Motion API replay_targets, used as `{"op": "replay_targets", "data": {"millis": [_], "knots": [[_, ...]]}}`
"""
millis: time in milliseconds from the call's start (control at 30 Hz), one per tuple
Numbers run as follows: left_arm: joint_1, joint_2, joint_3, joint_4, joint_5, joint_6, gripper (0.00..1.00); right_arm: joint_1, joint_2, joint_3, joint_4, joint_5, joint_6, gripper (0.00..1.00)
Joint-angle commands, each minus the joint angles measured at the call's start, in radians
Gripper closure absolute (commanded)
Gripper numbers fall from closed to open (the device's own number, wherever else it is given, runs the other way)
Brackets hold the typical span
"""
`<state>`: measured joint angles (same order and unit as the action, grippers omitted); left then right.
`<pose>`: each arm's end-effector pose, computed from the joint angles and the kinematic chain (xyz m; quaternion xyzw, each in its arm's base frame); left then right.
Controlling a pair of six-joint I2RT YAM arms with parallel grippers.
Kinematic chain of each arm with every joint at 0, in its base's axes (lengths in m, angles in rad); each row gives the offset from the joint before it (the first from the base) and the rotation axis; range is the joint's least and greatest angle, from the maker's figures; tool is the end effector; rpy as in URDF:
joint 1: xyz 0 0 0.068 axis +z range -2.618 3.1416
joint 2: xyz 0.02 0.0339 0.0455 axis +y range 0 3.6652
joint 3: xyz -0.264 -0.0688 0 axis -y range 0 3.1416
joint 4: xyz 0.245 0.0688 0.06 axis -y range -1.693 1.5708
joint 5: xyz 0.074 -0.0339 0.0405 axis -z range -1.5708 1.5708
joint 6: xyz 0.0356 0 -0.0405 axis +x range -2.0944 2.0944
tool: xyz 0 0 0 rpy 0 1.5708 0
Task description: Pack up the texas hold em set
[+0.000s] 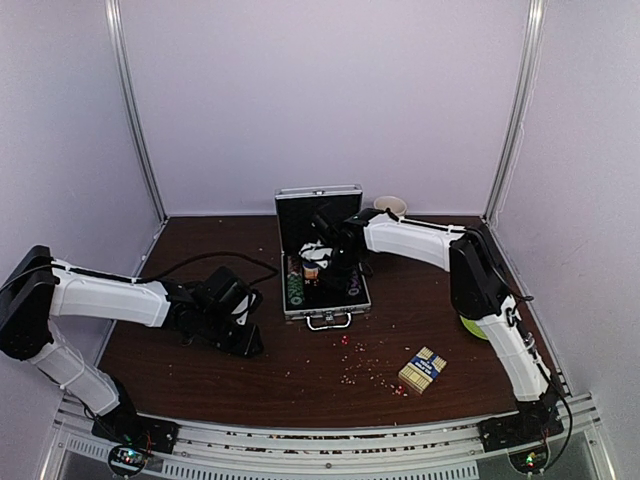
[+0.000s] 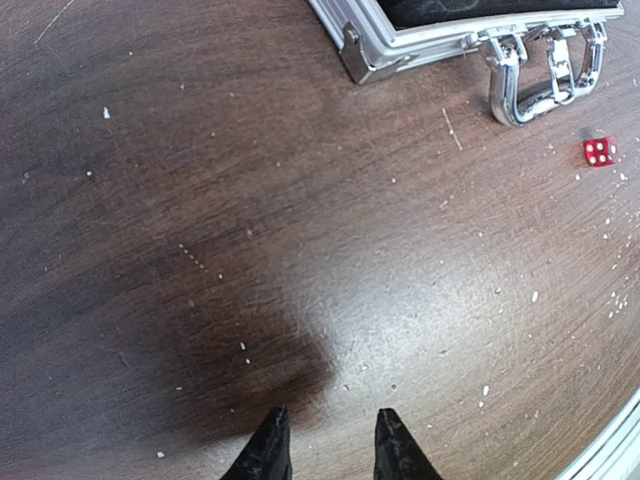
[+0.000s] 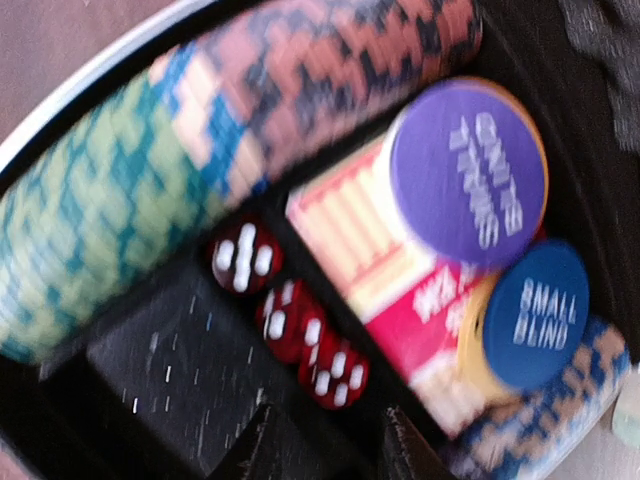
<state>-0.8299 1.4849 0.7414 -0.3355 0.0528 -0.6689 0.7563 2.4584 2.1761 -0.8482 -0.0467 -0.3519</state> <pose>0.1809 -0.2005 0.1583 0.0844 0.9659 -0.1845 0.1607 0.3796 0.3604 0.1704 -0.5177 0.8269 0.0662 0.2093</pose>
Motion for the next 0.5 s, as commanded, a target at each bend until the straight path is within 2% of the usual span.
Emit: {"op": "replay_targets", "data": {"millis": [0, 233, 333, 467], "knots": [[0.005, 0.001, 0.0, 0.039, -0.013, -0.002, 0.69, -0.004, -0.205, -0.113, 0.016, 0.001, -0.001, 0.66], [0.007, 0.002, 0.018, 0.045, -0.035, 0.003, 0.69, -0.002, -0.484, -0.442, 0.037, -0.121, -0.043, 0.65], [0.006, 0.005, 0.024, 0.047, -0.036, 0.005, 0.69, 0.018, -0.53, -0.551, -0.015, -0.216, -0.112, 0.66], [0.006, 0.001, 0.028, 0.049, -0.036, 0.007, 0.69, 0.081, -0.523, -0.659, -0.015, -0.175, -0.16, 0.67]]}}
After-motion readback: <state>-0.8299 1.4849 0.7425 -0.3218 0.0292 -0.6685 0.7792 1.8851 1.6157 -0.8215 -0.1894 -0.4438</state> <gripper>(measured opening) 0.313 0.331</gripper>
